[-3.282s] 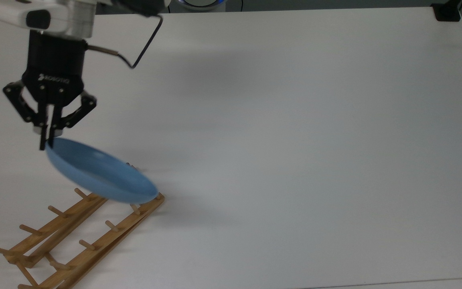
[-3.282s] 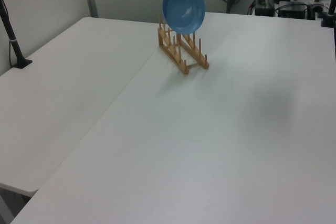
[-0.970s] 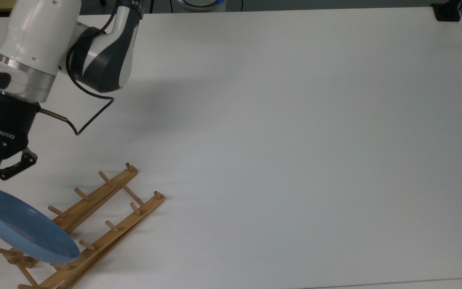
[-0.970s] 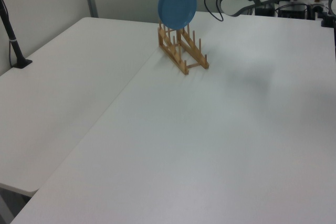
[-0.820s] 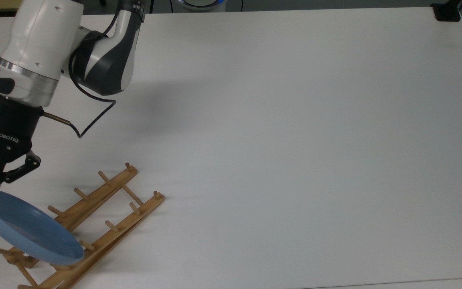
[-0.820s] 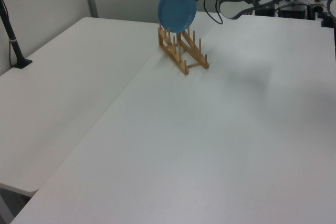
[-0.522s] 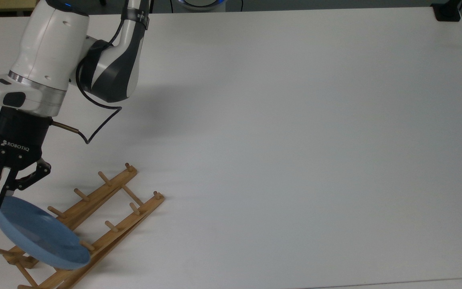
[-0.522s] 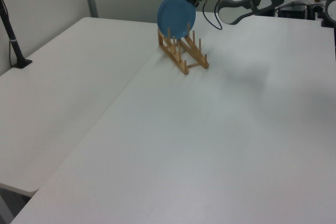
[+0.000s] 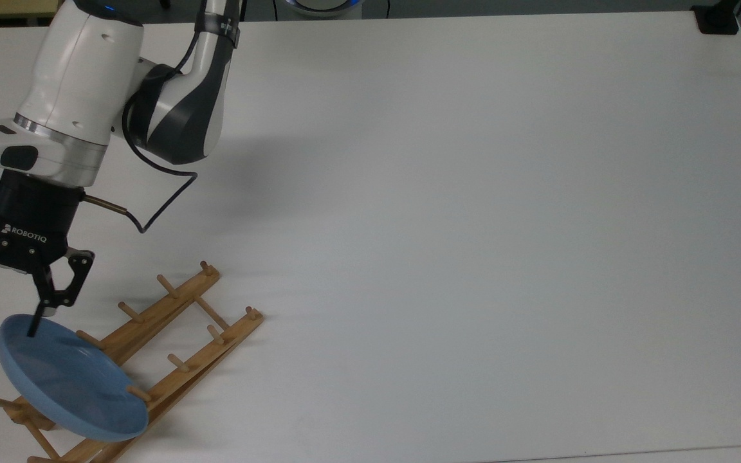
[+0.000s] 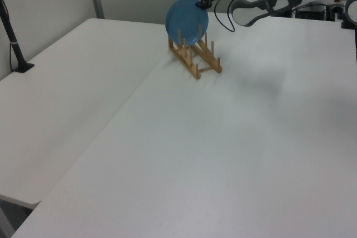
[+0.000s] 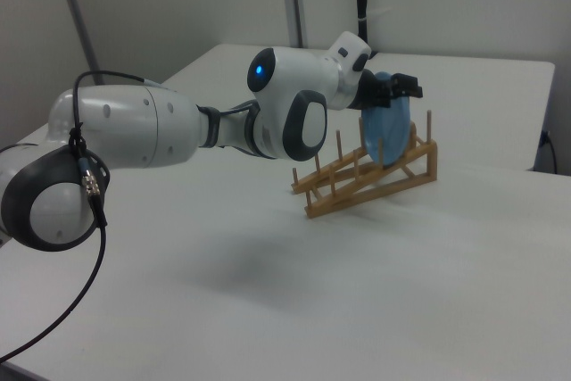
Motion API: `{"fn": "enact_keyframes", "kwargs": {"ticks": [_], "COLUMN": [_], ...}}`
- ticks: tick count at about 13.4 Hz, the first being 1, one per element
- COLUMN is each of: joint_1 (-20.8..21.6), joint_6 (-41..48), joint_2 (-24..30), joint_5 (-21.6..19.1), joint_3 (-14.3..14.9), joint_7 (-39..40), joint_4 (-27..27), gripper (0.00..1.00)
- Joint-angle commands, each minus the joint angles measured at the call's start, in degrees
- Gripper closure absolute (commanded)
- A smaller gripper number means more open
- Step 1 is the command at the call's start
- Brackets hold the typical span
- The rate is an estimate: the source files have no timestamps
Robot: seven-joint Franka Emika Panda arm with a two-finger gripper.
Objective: Place plate in plate rack
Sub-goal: 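Lower the upright plate into a slot between the rack pegs, then open the gripper and release the plate in the rack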
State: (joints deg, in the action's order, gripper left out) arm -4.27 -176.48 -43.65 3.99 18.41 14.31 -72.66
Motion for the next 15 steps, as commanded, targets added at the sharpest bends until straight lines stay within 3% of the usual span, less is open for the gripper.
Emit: {"fn": "enact_keyframes", "kwargs": {"ticks": [1,4,8,10,15], "joint_1": [3.29,4.7,5.41,5.5,5.5], "joint_6": [-1.06,-0.89,2.78,18.88,54.24], "joint_2": [3.13,8.3,17.87,24.29,29.23], "joint_5": [-0.12,-0.13,-0.13,-0.13,-0.3], "joint_3": [0.84,-1.26,-9.06,-14.07,-21.38], "joint_7": [-4.9,-13.47,-22.8,-30.35,-34.44], "joint_4": [-3.97,-7.93,-19.94,-24.54,-23.94], "gripper": [0.0,0.0,0.0,0.0,0.0]}}
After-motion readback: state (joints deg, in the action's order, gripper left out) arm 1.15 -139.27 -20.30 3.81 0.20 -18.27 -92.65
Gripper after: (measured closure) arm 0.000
